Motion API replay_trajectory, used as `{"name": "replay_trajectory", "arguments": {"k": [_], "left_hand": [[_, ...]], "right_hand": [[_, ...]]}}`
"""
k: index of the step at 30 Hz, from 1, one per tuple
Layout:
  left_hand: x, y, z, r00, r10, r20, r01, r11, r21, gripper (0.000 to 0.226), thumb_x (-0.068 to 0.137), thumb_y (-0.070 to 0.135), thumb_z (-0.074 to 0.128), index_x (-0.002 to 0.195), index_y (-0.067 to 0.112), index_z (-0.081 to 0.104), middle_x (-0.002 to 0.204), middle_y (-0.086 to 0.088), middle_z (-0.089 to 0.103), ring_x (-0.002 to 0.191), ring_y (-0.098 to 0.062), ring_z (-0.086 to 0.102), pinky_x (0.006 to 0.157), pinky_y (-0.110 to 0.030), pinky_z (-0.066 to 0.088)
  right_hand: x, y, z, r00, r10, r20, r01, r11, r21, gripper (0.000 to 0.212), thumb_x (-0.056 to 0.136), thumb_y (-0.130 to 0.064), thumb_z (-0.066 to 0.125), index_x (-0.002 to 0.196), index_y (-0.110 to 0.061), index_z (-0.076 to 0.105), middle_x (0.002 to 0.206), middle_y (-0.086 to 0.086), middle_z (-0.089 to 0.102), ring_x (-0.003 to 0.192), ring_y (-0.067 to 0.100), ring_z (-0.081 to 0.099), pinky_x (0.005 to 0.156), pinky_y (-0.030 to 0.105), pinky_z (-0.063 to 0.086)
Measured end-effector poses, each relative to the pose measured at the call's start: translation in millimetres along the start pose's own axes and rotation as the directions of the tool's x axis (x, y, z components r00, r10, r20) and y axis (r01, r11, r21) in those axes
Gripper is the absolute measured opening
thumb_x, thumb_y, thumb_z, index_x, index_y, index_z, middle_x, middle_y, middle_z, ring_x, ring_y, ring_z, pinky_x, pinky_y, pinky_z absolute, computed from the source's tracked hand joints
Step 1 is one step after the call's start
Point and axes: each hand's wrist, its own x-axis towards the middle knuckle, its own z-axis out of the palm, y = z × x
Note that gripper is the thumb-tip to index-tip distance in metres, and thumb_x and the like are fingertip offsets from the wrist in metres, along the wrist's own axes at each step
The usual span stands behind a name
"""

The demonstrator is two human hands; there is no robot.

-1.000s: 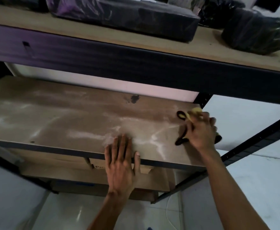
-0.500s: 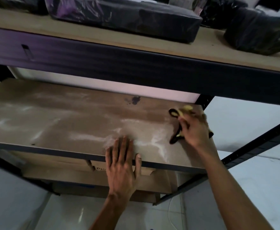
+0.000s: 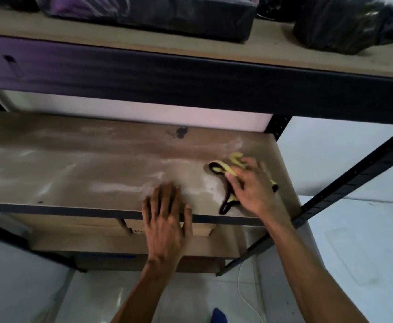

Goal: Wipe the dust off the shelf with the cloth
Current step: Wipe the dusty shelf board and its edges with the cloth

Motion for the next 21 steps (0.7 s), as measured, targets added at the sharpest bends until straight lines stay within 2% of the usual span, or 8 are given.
{"name": "replay_trajectory", "arguments": {"k": [2,4,6,9,12,14,17,21], "left_hand": [[1.6,-3.9,-0.6,1.0,-0.017,0.013,0.017,1.0,-0.002,0.059,0.103,0.049,0.028,0.147,0.016,0.05,0.157,-0.009,0.043,0.15,-0.028,0.031,0.121,-0.054,0.023],[1.5,-5.9,0.9,0.999,-0.031,0.023,0.031,0.999,0.007,0.06,0.104,0.049,0.025,0.15,0.017,0.047,0.16,-0.008,0.038,0.152,-0.027,0.027,0.123,-0.052,0.02],[0.6,-5.8,3.0,0.999,-0.031,0.027,0.031,0.999,0.011,0.06,0.105,0.048,0.023,0.151,0.016,0.045,0.161,-0.009,0.037,0.153,-0.028,0.026,0.123,-0.053,0.02],[0.2,-5.7,3.9,0.999,-0.027,0.024,0.027,0.999,0.017,0.06,0.105,0.047,0.022,0.149,0.014,0.047,0.16,-0.01,0.039,0.152,-0.029,0.028,0.122,-0.052,0.021],[1.3,-6.0,3.5,1.0,-0.016,0.013,0.016,0.999,0.028,0.06,0.105,0.047,0.024,0.147,0.012,0.05,0.158,-0.012,0.041,0.15,-0.031,0.031,0.12,-0.051,0.024],[1.0,-6.2,2.8,1.0,-0.007,0.01,0.007,1.0,0.025,0.061,0.105,0.047,0.023,0.147,0.011,0.05,0.157,-0.012,0.042,0.15,-0.031,0.031,0.121,-0.051,0.023],[0.8,-6.5,1.6,1.0,-0.008,0.004,0.008,1.0,0.005,0.062,0.105,0.048,0.022,0.148,0.013,0.049,0.158,-0.011,0.042,0.15,-0.03,0.03,0.122,-0.05,0.022],[1.3,-4.9,1.3,0.999,-0.027,0.017,0.027,1.0,0.001,0.062,0.104,0.048,0.021,0.148,0.014,0.048,0.157,-0.01,0.043,0.149,-0.03,0.032,0.12,-0.052,0.024]], "right_hand": [[-3.0,19.2,-13.6,0.986,0.159,-0.05,-0.163,0.984,-0.074,0.043,0.098,-0.051,0.04,0.137,-0.036,0.053,0.141,0.007,0.038,0.125,0.03,0.036,0.105,0.05,0.038],[-12.9,28.1,-12.8,0.948,0.317,-0.039,-0.319,0.937,-0.14,0.043,0.099,-0.051,0.04,0.137,-0.034,0.051,0.141,0.01,0.032,0.123,0.035,0.033,0.102,0.05,0.038],[-24.4,19.1,-2.4,0.925,0.375,-0.052,-0.379,0.909,-0.173,0.048,0.098,-0.051,0.038,0.142,-0.033,0.045,0.136,0.014,0.03,0.119,0.037,0.033,0.101,0.05,0.037],[-28.6,-18.4,15.2,0.954,0.299,0.013,-0.295,0.948,-0.117,0.048,0.101,-0.049,0.031,0.146,-0.034,0.037,0.137,0.013,0.034,0.12,0.035,0.036,0.102,0.047,0.034],[-24.9,-55.6,25.9,0.988,0.147,0.049,-0.142,0.986,-0.087,0.045,0.101,-0.05,0.033,0.143,-0.036,0.036,0.137,0.008,0.027,0.118,0.029,0.035,0.098,0.046,0.041],[-19.0,-56.9,20.6,0.991,0.105,0.089,-0.099,0.993,-0.071,0.045,0.101,-0.049,0.035,0.144,-0.037,0.037,0.136,0.005,0.026,0.118,0.027,0.034,0.098,0.046,0.043],[-15.3,-23.9,-6.0,0.987,0.158,0.039,-0.152,0.981,-0.124,0.043,0.102,-0.048,0.033,0.142,-0.037,0.041,0.139,0.005,0.031,0.121,0.03,0.035,0.104,0.048,0.04],[-37.9,12.4,-18.3,0.934,0.354,-0.044,-0.354,0.907,-0.227,0.045,0.1,-0.045,0.039,0.142,-0.031,0.044,0.133,0.015,0.036,0.116,0.038,0.038,0.097,0.052,0.043]]}}
